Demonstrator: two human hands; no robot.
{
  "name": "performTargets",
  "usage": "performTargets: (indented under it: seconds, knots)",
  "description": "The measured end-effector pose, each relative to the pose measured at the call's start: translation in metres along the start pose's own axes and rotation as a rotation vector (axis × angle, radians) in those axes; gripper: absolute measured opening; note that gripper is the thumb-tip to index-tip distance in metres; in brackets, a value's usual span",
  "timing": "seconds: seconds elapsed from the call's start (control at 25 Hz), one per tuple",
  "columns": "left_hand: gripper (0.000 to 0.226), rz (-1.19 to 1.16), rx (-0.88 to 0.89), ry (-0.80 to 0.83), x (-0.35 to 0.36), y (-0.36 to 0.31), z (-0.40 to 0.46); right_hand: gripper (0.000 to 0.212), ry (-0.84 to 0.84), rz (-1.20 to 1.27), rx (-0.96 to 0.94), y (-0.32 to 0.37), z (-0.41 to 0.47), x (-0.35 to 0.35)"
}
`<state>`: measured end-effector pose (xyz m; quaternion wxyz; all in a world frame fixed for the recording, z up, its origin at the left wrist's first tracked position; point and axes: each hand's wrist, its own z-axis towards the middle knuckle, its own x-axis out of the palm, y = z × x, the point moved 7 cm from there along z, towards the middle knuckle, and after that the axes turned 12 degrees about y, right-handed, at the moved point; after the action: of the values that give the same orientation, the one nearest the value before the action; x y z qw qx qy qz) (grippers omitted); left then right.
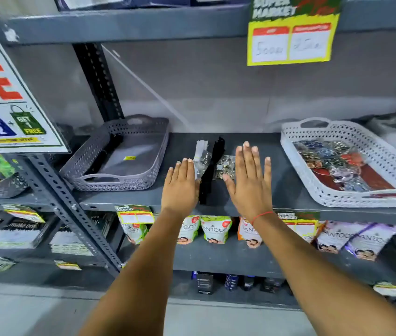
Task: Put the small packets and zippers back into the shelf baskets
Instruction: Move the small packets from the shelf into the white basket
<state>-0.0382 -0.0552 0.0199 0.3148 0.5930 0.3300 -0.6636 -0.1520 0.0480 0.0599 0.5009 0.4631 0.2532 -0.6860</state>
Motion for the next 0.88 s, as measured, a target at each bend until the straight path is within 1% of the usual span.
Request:
performTargets:
  seconds: [0.04, 0.12, 0.16, 0.24, 0.32, 0.4, 0.48, 0.6, 0.64, 0.68, 0.72, 0.8, 0.88]
  knots:
    - [0.051, -0.051, -0.038, 0.040, 0.001, 0.007, 0.015, 0.059, 0.056, 0.062, 0.034, 0.000, 0.013, 0.014]
    - [0.041, -0.181, -0.121, 0.105, 0.003, 0.020, 0.042, 0.048, 0.218, 0.159, 0.116, 0.001, 0.038, 0.039]
    - [0.036, -0.260, -0.167, 0.171, 0.005, 0.027, 0.054, 0.043, 0.333, 0.221, 0.172, 0.001, 0.047, 0.053]
    - [0.031, -0.400, -0.232, 0.285, 0.019, 0.036, 0.074, 0.038, 0.495, 0.352, 0.276, 0.010, 0.064, 0.077]
    - [0.032, -0.500, -0.259, 0.371, 0.030, 0.038, 0.084, 0.040, 0.576, 0.458, 0.378, 0.017, 0.073, 0.092]
    - [0.033, -0.612, -0.275, 0.390, 0.038, 0.037, 0.094, 0.040, 0.629, 0.483, 0.450, 0.019, 0.077, 0.106]
    - [0.031, -0.709, -0.318, 0.396, 0.045, 0.038, 0.100, 0.035, 0.639, 0.501, 0.500, 0.019, 0.077, 0.114]
    - [0.018, -0.805, -0.364, 0.387, 0.049, 0.042, 0.106, 0.030, 0.590, 0.603, 0.539, 0.011, 0.083, 0.121]
    - [0.022, -0.825, -0.376, 0.389, 0.048, 0.042, 0.105, 0.027, 0.589, 0.644, 0.550, 0.008, 0.085, 0.122]
    - [0.024, -0.825, -0.370, 0.381, 0.046, 0.043, 0.106, 0.022, 0.586, 0.683, 0.544, 0.006, 0.087, 0.122]
    - [0.020, -0.819, -0.356, 0.362, 0.041, 0.042, 0.106, 0.016, 0.576, 0.718, 0.533, 0.003, 0.090, 0.120]
    - [0.007, -0.763, -0.321, 0.313, 0.023, 0.044, 0.106, 0.017, 0.531, 0.787, 0.523, 0.003, 0.094, 0.113]
    - [0.011, -0.658, -0.292, 0.239, 0.004, 0.051, 0.107, 0.016, 0.458, 0.859, 0.504, 0.009, 0.102, 0.103]
